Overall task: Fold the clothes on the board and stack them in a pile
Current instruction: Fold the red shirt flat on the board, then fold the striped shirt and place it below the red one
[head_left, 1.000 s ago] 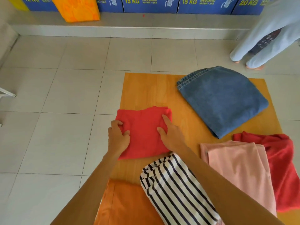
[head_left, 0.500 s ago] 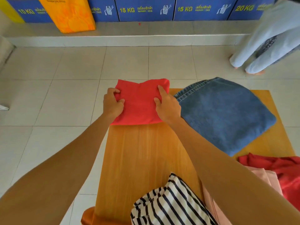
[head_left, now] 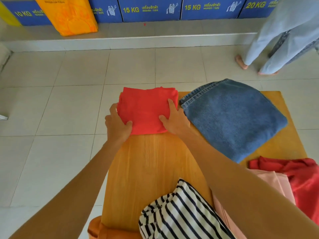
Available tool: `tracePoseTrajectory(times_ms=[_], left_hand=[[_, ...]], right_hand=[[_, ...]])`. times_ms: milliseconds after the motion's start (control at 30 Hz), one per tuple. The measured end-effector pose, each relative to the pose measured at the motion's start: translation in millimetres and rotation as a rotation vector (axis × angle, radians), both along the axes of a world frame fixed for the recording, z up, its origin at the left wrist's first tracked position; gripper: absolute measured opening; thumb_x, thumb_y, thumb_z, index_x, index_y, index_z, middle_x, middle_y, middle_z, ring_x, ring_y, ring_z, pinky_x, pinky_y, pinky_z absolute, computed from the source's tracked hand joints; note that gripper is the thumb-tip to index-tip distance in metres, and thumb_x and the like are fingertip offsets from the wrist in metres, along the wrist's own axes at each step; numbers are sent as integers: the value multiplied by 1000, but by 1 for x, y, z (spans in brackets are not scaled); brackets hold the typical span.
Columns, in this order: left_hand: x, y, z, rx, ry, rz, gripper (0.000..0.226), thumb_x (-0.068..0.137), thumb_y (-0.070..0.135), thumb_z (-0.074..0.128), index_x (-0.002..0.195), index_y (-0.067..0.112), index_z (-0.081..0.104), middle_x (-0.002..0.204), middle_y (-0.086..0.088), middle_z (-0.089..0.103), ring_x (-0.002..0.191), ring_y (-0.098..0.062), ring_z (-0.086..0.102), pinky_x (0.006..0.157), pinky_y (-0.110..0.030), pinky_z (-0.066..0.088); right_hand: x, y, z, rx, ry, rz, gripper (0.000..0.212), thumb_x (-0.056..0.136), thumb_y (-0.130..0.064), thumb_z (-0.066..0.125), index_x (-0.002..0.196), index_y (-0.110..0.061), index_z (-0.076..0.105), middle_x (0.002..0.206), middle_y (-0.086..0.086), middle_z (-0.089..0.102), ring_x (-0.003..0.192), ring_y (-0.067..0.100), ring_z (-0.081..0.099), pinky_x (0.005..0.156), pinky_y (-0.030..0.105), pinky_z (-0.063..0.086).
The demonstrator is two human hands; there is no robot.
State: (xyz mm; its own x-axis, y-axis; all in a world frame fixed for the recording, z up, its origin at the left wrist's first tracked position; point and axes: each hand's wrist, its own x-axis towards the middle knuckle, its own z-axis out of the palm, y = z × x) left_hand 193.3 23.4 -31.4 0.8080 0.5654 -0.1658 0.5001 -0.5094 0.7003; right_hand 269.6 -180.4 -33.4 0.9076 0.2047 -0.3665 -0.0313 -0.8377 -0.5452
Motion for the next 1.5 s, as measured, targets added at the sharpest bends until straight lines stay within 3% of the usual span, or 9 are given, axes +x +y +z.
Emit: tracePoseTrajectory(times_ms=[167, 267, 400, 600, 767, 900, 1067, 1300, 1500], left_hand=[[-99, -55, 16, 29, 51, -91, 75, 84, 18, 70, 147, 26, 31, 149, -10, 34, 137, -29, 29, 103, -42, 37], [-160, -96, 25, -125, 107, -160, 61, 90, 41, 64, 144, 27, 40, 150, -2, 36, 139, -22, 30, 112, -45, 35], [-213, -133, 31, -298, 212, -352, 76, 80, 72, 58, 143, 31, 43, 145, 8, 43, 133, -12, 39, 109, -34, 37], [-239, -150, 24, -180, 338, -544, 97, 72, 77, 61, 151, 29, 30, 141, 2, 46, 125, -19, 49, 105, -40, 44], [-238, -146, 24, -262, 444, -583, 73, 70, 72, 67, 125, 24, 60, 115, 8, 68, 95, -8, 63, 87, -31, 55], [-233, -148, 32, -344, 513, -547, 70, 65, 69, 72, 119, 24, 66, 105, 6, 71, 91, -12, 67, 73, -26, 54], [-237, -149, 40, -392, 481, -550, 57, 73, 63, 70, 114, 24, 70, 97, 8, 73, 87, -11, 69, 72, -26, 55], [-243, -117, 52, -558, 372, -431, 50, 68, 70, 72, 107, 40, 68, 95, 13, 77, 84, -4, 73, 71, -25, 56], [-213, -71, 66, -537, 156, -208, 50, 67, 76, 66, 106, 46, 60, 99, 13, 74, 91, -8, 71, 72, -28, 57]], right_hand=[[-79, -36, 29, 137, -177, -115, 61, 93, -25, 55, 149, -23, 32, 132, 12, 47, 113, 26, 52, 92, 42, 51], [-150, -69, 42, 180, -170, -243, 49, 93, -26, 57, 140, -23, 44, 134, 7, 47, 109, 19, 53, 91, 39, 51], [-249, -111, 54, 214, -225, -317, 35, 93, -22, 62, 127, -22, 55, 117, -3, 47, 104, 17, 53, 88, 31, 49], [-359, -158, 49, 35, -190, -484, 29, 93, -25, 60, 121, -30, 57, 117, -6, 45, 106, 16, 51, 86, 33, 52], [-404, -167, 47, -82, -135, -624, 31, 91, -42, 61, 121, -44, 52, 113, -3, 43, 97, 20, 57, 67, 37, 58], [-416, -165, 41, 74, 80, -674, 40, 92, -51, 55, 128, -51, 38, 113, -4, 57, 95, 19, 65, 80, 40, 57], [-418, -161, 44, 306, 50, -662, 44, 97, -31, 59, 134, -46, 40, 129, -18, 61, 115, 8, 61, 97, 35, 53], [-382, -155, 57, 367, -80, -590, 47, 99, -26, 54, 122, -65, 43, 113, -39, 58, 94, -15, 61, 70, 2, 46], [-287, -117, 73, 436, -166, -388, 42, 98, -26, 52, 129, -54, 49, 122, -24, 62, 107, -2, 61, 87, 17, 51]])
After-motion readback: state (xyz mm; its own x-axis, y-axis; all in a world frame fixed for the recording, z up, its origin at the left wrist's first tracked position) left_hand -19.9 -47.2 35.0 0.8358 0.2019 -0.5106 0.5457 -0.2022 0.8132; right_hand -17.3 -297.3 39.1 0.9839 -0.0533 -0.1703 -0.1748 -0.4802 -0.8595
